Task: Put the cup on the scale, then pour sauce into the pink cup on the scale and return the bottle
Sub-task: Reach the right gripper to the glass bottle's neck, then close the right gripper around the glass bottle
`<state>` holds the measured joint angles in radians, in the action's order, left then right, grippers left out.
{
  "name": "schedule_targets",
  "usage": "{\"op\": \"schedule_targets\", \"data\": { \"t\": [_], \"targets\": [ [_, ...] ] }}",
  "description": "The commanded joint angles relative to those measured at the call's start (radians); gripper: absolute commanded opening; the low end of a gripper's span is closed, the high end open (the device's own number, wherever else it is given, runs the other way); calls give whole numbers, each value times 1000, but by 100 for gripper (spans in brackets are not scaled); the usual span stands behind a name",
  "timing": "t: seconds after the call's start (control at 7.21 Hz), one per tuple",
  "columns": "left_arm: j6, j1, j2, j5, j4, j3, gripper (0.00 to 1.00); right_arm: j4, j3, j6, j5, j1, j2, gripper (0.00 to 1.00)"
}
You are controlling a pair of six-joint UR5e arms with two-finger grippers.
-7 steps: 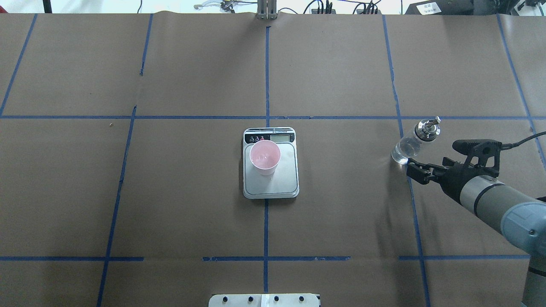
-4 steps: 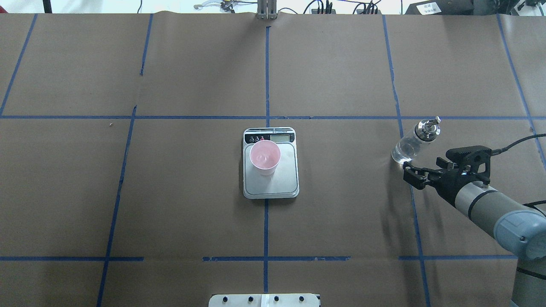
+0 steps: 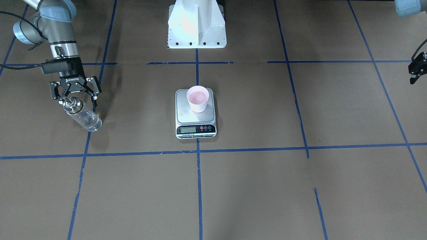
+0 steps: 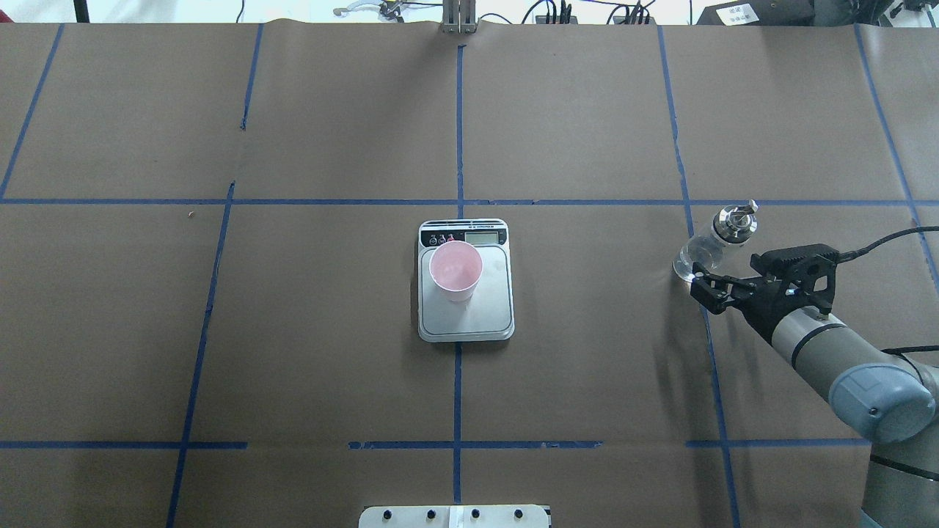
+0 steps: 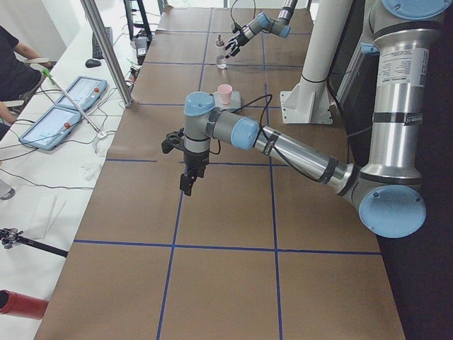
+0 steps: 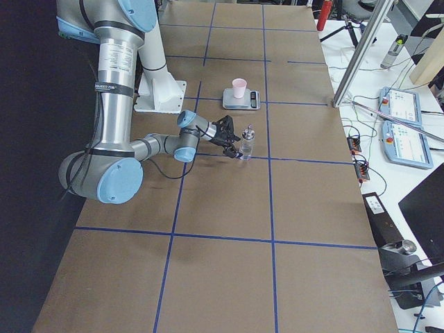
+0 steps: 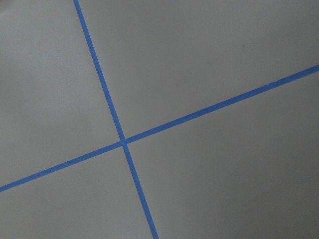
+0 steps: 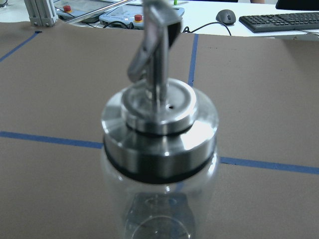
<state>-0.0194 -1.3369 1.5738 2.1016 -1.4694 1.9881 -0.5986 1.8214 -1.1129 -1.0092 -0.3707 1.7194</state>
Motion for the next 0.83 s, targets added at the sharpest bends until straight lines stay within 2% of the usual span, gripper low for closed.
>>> {"op": "schedule_targets", "data": {
  "t": [0.0, 0.69],
  "targets": [
    [-1, -4, 0, -2, 0, 0, 100, 0, -4, -1, 41, 1, -35, 100],
    [-7, -16, 3, -2, 0, 3, 100, 0, -34, -4, 38, 1, -46, 100]
  ]
}}
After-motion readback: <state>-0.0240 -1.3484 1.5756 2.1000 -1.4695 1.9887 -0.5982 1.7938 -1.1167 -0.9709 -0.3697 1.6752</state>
